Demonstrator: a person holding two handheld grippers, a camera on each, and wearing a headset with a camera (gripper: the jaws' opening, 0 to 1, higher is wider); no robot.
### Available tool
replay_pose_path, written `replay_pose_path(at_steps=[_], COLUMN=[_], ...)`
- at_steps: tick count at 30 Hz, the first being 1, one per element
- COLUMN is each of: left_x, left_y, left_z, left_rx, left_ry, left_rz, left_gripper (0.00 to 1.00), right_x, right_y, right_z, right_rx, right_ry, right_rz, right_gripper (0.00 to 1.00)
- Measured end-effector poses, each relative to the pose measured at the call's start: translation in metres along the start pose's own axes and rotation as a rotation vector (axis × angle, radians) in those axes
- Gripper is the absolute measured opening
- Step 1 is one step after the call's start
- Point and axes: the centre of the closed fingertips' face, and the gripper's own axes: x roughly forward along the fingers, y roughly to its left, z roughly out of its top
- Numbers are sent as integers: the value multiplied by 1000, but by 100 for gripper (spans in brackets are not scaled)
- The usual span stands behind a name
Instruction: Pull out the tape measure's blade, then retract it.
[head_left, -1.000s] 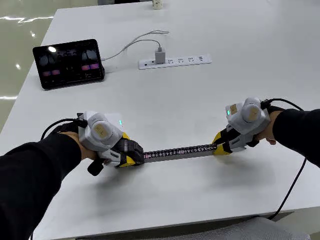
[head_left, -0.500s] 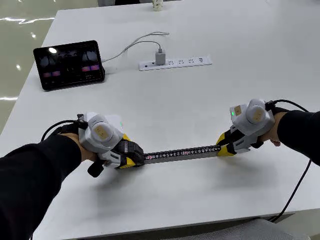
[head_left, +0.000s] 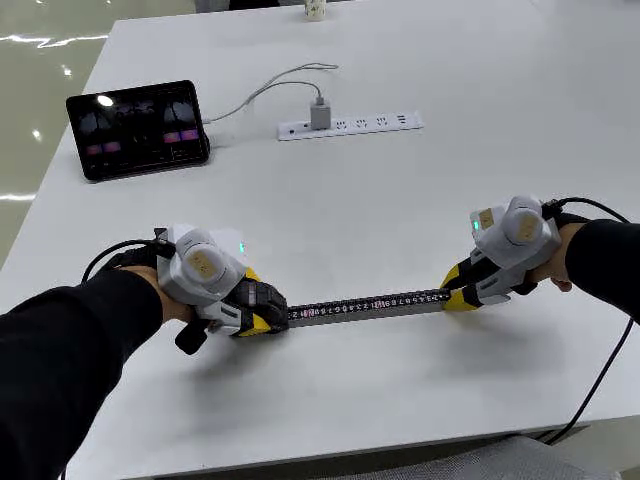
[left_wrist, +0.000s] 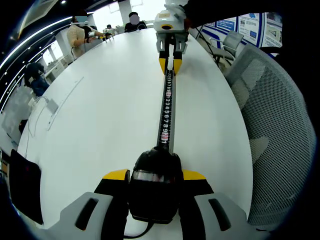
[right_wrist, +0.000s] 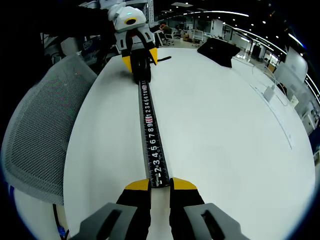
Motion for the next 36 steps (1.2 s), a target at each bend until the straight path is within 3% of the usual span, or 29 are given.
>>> replay_pose_path(at_steps=[26, 36], left_x=[0, 1], left_y=[-2, 1], left_z=[2, 3], left_rx=[5, -21], left_ry=[2, -20], left_rz=[0, -17], left_gripper=[33, 34], right_x=[-2, 0], right_y=[-1, -1], right_z=[-4, -2], right_rx=[25, -11], right_ry=[13, 68], right_rz=[2, -5], right_gripper=[10, 12])
